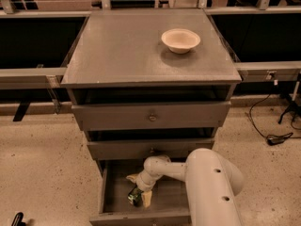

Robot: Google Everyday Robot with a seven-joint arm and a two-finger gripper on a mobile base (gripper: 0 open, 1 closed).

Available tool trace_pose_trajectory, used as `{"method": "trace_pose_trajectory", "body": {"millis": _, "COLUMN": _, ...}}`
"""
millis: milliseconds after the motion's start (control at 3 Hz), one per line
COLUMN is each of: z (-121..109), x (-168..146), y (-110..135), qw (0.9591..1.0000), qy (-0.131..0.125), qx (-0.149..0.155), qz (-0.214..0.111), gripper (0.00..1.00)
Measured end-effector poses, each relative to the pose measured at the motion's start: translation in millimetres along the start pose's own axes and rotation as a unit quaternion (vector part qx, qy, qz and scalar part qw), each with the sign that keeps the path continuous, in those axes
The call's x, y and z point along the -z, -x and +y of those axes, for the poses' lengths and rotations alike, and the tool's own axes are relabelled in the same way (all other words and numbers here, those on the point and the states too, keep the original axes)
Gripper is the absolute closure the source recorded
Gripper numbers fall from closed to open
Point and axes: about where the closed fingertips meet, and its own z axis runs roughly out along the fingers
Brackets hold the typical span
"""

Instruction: Pick green can from bottom drawer and place on counter

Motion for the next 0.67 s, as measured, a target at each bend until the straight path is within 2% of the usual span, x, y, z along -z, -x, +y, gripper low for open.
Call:
{"method": "trace_pose_trajectory", "body": {"millis": 333, "z": 2.1, "x": -11.0, "y": 1.5, "qw": 0.9999, "qy": 0.003, "qx": 0.014, "qz": -0.006, "gripper": 0.00}}
{"method": "trace_pose_trajectory", "body": {"millis": 667, "z": 4.4, "x": -16.5, "y": 3.5, "qw": 0.9998, "qy": 0.004, "qx": 0.019, "qz": -0.010, "gripper": 0.18}}
